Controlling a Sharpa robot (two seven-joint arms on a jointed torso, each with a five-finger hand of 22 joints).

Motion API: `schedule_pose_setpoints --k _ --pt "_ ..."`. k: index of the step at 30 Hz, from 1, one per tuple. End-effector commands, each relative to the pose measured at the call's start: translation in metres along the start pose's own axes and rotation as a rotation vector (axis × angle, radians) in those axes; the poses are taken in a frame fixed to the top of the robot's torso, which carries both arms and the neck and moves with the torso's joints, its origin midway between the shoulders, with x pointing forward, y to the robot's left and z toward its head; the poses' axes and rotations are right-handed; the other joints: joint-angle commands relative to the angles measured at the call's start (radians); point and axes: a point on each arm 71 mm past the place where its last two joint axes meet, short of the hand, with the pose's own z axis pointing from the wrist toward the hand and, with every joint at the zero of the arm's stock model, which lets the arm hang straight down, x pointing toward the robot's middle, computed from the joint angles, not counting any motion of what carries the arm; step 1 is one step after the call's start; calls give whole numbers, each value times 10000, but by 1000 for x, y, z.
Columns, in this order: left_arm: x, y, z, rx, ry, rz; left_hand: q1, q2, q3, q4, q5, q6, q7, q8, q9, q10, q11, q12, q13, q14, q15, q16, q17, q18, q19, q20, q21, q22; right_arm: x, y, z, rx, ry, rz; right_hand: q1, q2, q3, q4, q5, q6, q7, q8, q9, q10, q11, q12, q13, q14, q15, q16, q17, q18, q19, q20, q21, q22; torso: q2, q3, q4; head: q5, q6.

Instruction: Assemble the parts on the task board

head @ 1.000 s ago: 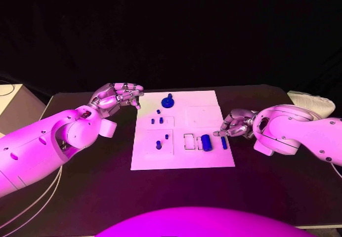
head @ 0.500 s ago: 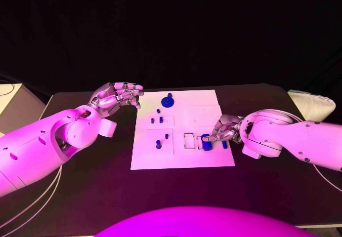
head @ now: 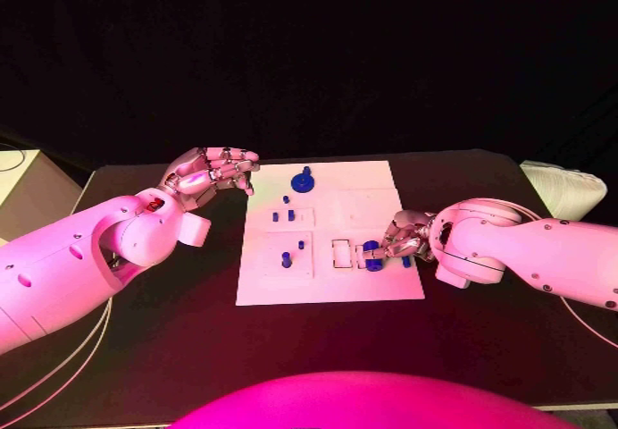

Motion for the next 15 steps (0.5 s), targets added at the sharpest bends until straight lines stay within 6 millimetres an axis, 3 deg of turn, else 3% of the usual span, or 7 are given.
schedule_pose_setpoints --k 1,9,15 --pt "2 -1 0 84 183 -78 -14 26 -29 6 35 -1 66 -37 -16 53 36 -69 17 -42 12 58 8 129 28 8 0 -4 2 2 1 47 159 -453 -106 8 -128 -5 -139 80 0 63 42 1015 -80 34 2631 905 -77 28 1804 -41 928 -25 -9 2046 10 0 17 -16 -13" --pt "2 -1 0 78 194 -78 -14 26 -29 6 35 -1 66 -37 -16 53 36 -69 17 -42 12 58 8 129 28 8 0 -4 4 4 8 81 -115 -949 132 -20 -279 -44 -333 72 -16 99 132 1015 -96 34 2631 903 -91 23 1800 -39 924 -36 -20 2045 9 -12 24 -3 -42" --pt "1 -1 0 73 177 -67 -14 26 -29 6 35 -1 66 -37 -16 53 36 -69 17 -42 12 58 8 129 28 8 0 -4 4 3 10 124 -360 -1141 933 88 -247 -88 -359 57 -36 147 274 1015 -116 34 2631 905 -107 21 1804 -41 924 -50 -17 2055 -2 -11 6 21 -60"
